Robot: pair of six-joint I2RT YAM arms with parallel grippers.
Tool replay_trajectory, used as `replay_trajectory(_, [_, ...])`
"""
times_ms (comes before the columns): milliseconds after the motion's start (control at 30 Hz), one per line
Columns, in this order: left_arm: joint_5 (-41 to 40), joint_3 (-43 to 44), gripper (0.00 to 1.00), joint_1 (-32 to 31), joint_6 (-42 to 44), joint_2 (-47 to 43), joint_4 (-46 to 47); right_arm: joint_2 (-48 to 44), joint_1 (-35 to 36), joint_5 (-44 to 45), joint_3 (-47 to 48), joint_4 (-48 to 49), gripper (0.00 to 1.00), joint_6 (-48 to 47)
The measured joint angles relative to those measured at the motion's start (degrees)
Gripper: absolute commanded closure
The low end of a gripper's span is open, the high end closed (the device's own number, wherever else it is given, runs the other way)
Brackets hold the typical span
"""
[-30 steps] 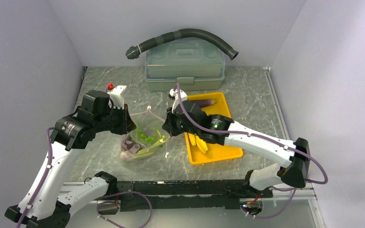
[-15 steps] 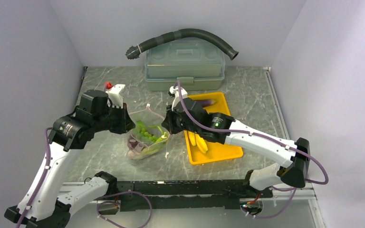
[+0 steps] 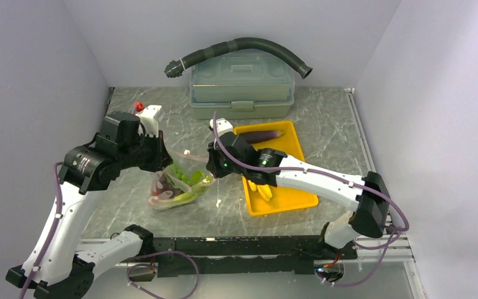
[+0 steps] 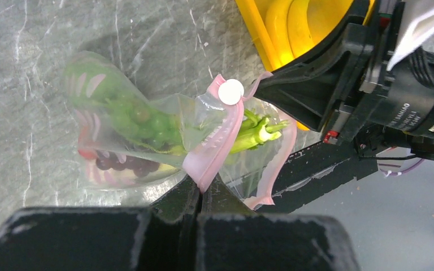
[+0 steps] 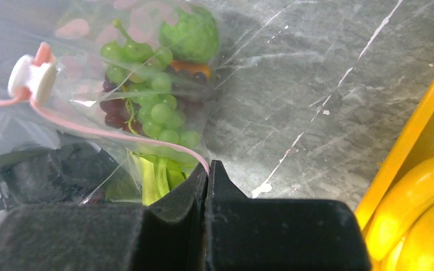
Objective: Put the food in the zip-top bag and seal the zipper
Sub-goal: Adjust the zipper food storage bag at the center of the board.
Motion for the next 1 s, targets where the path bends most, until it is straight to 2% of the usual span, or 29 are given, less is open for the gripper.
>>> replay_trajectory(133, [-0.1, -0.3, 1.0, 0.0, 0.0, 0.2, -0.9, 2.1, -0.1, -0.4, 0.1, 1.3, 0.98, 0.2])
replay_trajectory(267, [0.0, -2.3, 1.0, 0.0, 0.0, 0.0, 0.3, 2.7, -0.5, -0.7, 0.2, 1.2, 0.76, 0.2])
replay_trajectory(500, [0.0, -5.6, 1.0, 0.0, 0.0, 0.0, 3.8, 1.3, -0.9, 0.5, 0.2, -0.7, 0.53, -0.7])
replay_trajectory(733, [0.0, -6.6, 1.0, 0.0, 0.0, 0.0, 5.2, -5.6, -1.0, 4.3, 0.5, -1.9, 0.39, -1.9])
replay_trajectory(1000, [0.1, -7.2, 1.0, 0.0, 0.0, 0.0, 6.5, -16.0, -4.7, 12.2, 0.4, -3.9, 0.3, -3.4])
